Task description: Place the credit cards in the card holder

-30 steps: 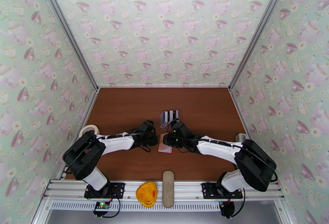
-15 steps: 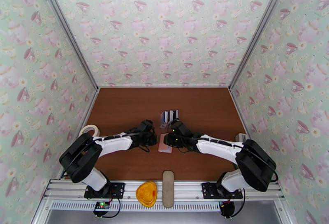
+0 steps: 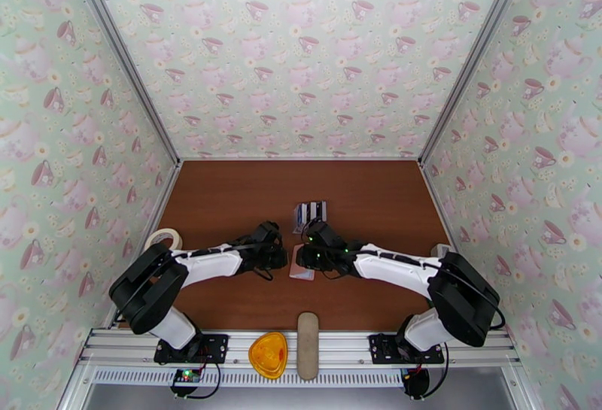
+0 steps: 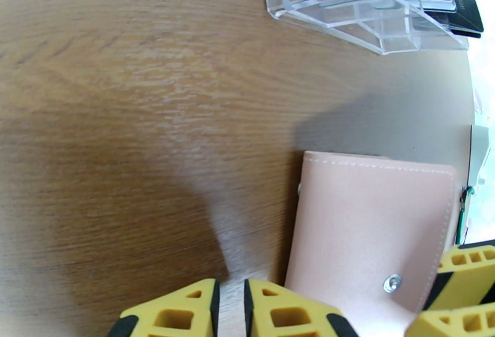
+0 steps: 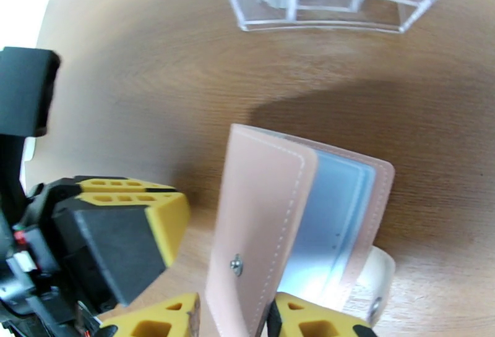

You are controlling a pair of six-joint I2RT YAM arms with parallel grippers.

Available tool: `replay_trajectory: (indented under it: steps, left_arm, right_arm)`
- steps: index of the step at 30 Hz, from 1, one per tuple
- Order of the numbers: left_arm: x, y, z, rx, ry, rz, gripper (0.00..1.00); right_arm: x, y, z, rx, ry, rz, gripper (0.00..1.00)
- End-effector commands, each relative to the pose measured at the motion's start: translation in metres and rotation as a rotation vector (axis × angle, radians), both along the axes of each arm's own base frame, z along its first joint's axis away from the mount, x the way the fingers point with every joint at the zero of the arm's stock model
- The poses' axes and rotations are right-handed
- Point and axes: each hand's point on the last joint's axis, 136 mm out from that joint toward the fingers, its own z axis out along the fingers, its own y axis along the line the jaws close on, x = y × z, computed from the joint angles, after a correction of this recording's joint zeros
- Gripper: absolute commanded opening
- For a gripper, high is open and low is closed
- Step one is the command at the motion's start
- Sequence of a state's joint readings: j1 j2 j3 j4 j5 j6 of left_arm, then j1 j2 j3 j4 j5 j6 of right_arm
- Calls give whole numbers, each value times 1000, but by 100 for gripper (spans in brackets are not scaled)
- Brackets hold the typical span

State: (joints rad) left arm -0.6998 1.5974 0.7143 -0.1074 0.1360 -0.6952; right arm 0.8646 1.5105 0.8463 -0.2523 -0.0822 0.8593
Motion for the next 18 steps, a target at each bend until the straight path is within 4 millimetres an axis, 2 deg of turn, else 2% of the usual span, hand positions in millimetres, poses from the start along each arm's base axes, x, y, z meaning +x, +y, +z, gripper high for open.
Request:
replay_trajectory:
  steps: [1,15,18]
  left_arm:
    - [-6,1,2,-13,-1,-22,20]
    - [-17,20,21,-7,-28,-22,28]
    - [-20,24,23,-5,-23,-24,30]
  right_arm:
    - [5,9,13,16,-26,8,36]
    - [7,42,30,135,-32,54,36]
    - [6,49,28,138,-24,62,36]
